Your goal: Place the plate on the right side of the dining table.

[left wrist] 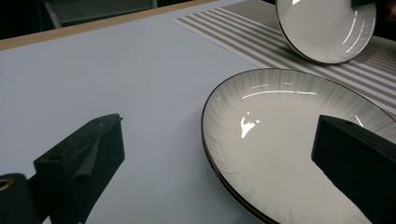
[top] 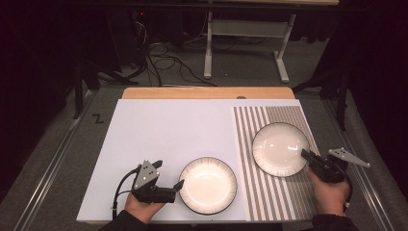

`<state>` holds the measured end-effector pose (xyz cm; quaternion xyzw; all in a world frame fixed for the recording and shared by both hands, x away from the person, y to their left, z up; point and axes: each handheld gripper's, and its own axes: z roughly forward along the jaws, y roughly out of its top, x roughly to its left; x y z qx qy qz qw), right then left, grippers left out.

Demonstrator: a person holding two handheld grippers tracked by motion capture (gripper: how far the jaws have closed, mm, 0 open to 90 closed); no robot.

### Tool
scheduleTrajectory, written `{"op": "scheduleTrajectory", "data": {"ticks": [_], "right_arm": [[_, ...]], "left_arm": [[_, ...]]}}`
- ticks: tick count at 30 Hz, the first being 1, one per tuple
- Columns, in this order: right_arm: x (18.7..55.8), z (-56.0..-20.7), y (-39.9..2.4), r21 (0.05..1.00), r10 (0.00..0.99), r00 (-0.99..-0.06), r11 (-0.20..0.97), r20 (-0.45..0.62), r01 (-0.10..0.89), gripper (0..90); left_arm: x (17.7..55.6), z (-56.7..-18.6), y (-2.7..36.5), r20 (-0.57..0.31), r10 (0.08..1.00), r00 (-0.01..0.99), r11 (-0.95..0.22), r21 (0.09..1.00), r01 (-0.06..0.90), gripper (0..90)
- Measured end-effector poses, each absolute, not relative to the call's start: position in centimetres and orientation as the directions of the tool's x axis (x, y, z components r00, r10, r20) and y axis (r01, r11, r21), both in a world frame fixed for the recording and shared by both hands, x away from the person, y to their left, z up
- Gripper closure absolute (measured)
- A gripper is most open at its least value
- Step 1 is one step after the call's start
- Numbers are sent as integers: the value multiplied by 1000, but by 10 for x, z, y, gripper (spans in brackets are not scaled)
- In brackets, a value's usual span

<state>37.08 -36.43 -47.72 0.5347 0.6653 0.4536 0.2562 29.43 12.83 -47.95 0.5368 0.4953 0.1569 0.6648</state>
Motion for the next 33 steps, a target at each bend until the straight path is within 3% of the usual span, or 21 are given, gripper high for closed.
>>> {"op": "scheduleTrajectory", "data": {"ticks": [33], "right_arm": [[393, -488, -371, 819, 958, -245, 21, 147, 573, 774]], "left_arm": [[298, -479, 142, -502, 748, 433, 393, 862, 321, 36]]}}
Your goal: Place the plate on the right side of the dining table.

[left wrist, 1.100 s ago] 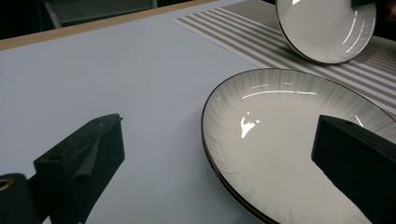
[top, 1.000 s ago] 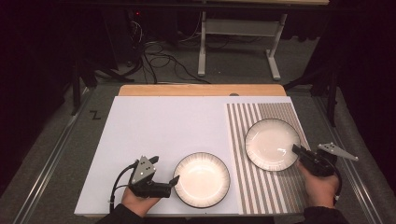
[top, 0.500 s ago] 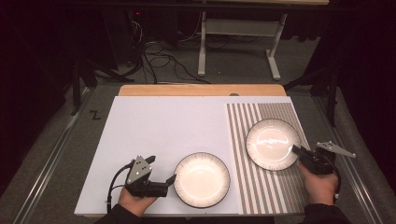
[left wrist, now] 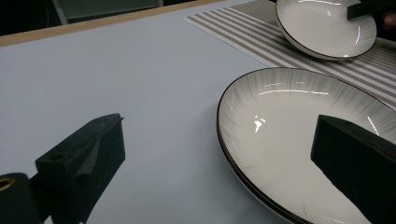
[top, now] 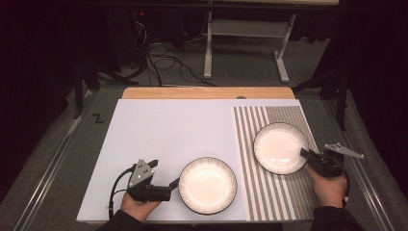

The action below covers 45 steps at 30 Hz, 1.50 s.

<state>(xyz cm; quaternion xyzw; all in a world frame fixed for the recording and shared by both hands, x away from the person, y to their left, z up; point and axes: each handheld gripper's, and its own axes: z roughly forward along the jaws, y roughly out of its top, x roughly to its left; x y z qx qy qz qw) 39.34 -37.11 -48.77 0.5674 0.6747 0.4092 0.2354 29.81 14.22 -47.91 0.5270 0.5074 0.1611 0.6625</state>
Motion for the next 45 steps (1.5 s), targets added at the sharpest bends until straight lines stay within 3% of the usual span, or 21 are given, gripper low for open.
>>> {"op": "scheduleTrajectory", "data": {"ticks": [19, 30, 35, 45], "right_arm": [[407, -500, -375, 774, 972, -175, -11, 157, 633, 768], [404, -497, -373, 784, 981, -156, 6, 116, 621, 770], [395, -486, -371, 811, 979, -173, 12, 110, 585, 617], [369, -470, -345, 876, 951, -301, 81, 75, 476, 274]], "left_arm": [[301, -481, 142, -510, 752, 418, 399, 856, 329, 36], [304, -482, 144, -517, 756, 401, 395, 850, 349, 34], [304, -482, 144, -519, 754, 403, 398, 849, 348, 33], [302, -481, 143, -515, 755, 407, 393, 851, 348, 32]]}}
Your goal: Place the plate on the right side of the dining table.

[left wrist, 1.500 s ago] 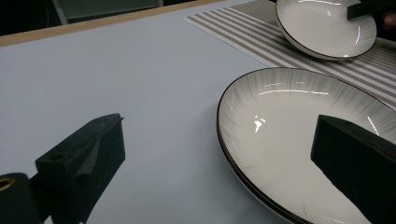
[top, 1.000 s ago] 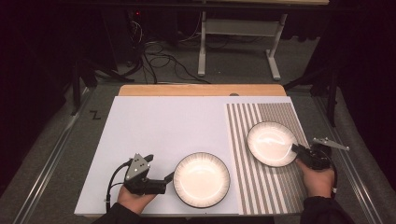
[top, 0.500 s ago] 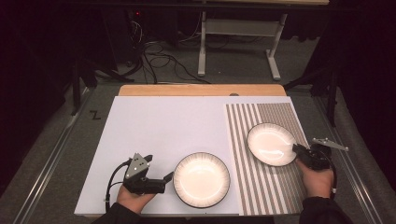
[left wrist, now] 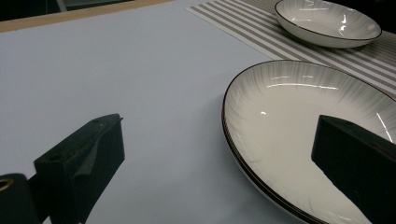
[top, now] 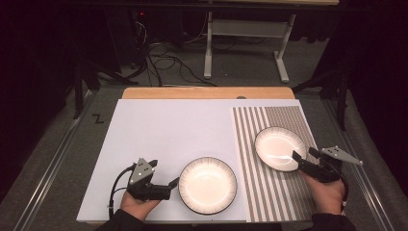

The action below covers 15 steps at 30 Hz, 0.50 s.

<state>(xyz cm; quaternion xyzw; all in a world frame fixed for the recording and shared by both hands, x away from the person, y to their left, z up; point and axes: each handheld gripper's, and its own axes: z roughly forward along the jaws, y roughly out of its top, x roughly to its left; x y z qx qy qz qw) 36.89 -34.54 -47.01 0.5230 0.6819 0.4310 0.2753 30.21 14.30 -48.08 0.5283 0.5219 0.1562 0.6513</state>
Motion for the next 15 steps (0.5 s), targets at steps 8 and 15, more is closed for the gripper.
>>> {"op": "scheduleTrajectory", "data": {"ticks": [8, 15], "right_arm": [[351, -465, -314, 892, 926, -375, 129, 48, 433, 148], [337, -463, -281, 891, 893, -447, 158, 55, 425, 4]], "left_arm": [[301, -480, 141, -511, 755, 411, 388, 853, 348, 30], [299, -481, 138, -505, 753, 422, 371, 856, 360, 24]]}}
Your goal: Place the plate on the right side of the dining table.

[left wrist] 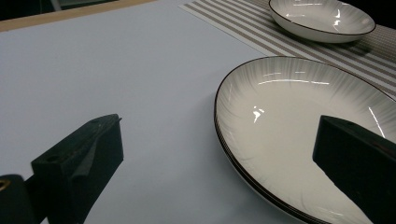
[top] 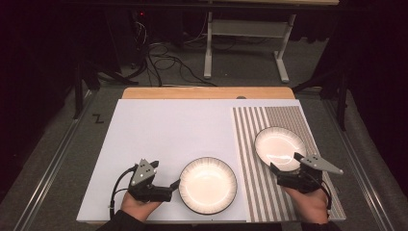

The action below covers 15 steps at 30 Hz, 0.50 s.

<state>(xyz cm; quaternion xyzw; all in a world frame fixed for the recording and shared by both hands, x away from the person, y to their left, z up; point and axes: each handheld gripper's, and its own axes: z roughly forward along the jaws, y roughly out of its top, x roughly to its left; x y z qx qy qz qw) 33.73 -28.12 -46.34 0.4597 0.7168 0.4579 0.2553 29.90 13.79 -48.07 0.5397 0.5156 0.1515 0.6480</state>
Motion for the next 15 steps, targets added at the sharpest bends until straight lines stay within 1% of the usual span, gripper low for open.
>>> {"op": "scheduleTrajectory", "data": {"ticks": [9, 13, 15], "right_arm": [[314, -463, -233, 898, 839, -541, 198, 52, 393, 3], [304, -464, -221, 909, 820, -571, 208, 38, 360, 4], [302, -465, -218, 906, 819, -573, 215, 36, 364, 4]], "left_arm": [[295, -476, 138, -505, 736, 451, 368, 857, 359, 16], [294, -476, 142, -512, 730, 452, 378, 854, 358, 15], [295, -476, 143, -515, 729, 451, 381, 852, 359, 15]]}}
